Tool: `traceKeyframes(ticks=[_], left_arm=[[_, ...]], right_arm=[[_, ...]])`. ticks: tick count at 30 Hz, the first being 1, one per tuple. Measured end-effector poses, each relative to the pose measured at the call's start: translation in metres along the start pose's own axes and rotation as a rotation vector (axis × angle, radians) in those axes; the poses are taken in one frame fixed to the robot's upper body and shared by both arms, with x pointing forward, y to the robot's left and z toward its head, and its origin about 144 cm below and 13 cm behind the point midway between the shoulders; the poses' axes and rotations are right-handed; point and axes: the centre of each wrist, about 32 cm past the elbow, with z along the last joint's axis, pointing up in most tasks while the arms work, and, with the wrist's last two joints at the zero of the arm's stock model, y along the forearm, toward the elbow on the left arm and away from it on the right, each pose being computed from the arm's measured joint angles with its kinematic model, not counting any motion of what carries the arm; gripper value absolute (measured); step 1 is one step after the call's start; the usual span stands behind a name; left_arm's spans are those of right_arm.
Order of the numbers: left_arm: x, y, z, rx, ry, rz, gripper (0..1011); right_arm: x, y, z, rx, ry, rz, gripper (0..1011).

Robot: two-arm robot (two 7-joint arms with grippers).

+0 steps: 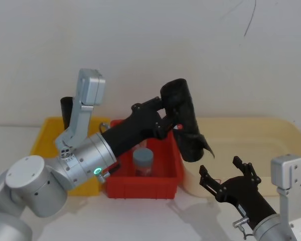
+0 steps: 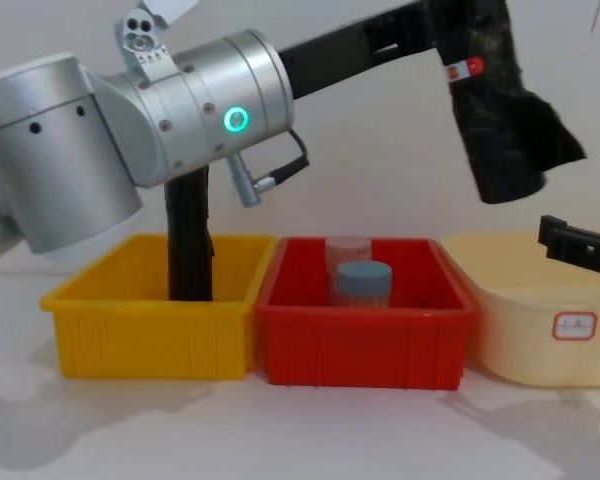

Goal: Pick up the garbage bag with the one hand and transfer it to the other hand.

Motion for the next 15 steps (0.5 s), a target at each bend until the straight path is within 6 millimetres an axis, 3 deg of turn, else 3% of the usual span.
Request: traceKeyframes(ticks=[15], left_arm=[[0.0102,-0.0090,-0.0085,-0.047,0.123,-0.003,371]], right_arm=[[0.0000,0.0000,0.0000,0.000,0.000,0.000,1000]])
